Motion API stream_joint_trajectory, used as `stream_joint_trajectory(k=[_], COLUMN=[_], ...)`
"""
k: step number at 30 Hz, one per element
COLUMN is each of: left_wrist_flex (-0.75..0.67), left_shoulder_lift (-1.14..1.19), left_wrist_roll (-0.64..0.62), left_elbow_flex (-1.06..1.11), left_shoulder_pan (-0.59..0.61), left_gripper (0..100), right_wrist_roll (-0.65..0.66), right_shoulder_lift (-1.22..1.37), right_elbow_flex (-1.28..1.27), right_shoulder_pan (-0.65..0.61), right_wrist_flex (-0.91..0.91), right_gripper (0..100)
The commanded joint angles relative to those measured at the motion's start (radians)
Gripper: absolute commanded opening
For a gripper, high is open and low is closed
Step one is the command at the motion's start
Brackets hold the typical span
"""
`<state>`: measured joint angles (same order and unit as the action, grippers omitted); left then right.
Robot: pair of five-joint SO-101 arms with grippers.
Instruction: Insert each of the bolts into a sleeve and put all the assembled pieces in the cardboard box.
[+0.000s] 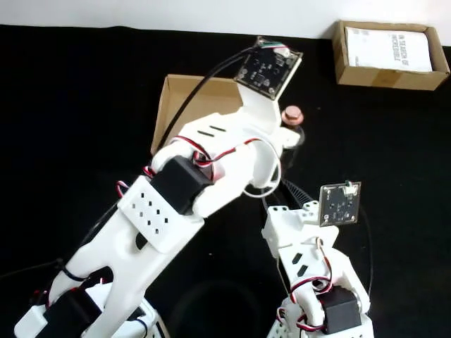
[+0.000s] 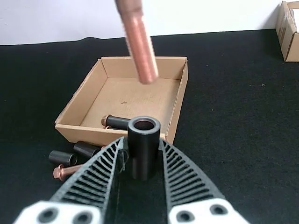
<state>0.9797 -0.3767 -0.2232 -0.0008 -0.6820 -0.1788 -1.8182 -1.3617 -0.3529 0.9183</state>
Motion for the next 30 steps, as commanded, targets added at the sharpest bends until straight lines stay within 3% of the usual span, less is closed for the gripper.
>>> stream_joint_trajectory(k=[1, 22, 30], left_wrist_flex=[-0.023, -0.061, -0.061], left_shoulder_lift=[-0.036, -0.036, -0.035], left_wrist_roll=[0.009, 0.005, 0.008], left_elbow_flex=[0.005, 0.254, 0.259], left_shoulder_pan=[0.021, -0.018, -0.021], left_gripper=[1, 1, 3], right_wrist_roll=[0.011, 0.011, 0.012], right_shoulder_lift=[-0.012, -0.012, -0.012], right_elbow_flex=[0.004, 0.002, 0.005], right_shoulder_pan=[-0.002, -0.002, -0.002], right_wrist_flex=[-0.022, -0.022, -0.022], right_gripper=[0.8, 0.8, 0.8])
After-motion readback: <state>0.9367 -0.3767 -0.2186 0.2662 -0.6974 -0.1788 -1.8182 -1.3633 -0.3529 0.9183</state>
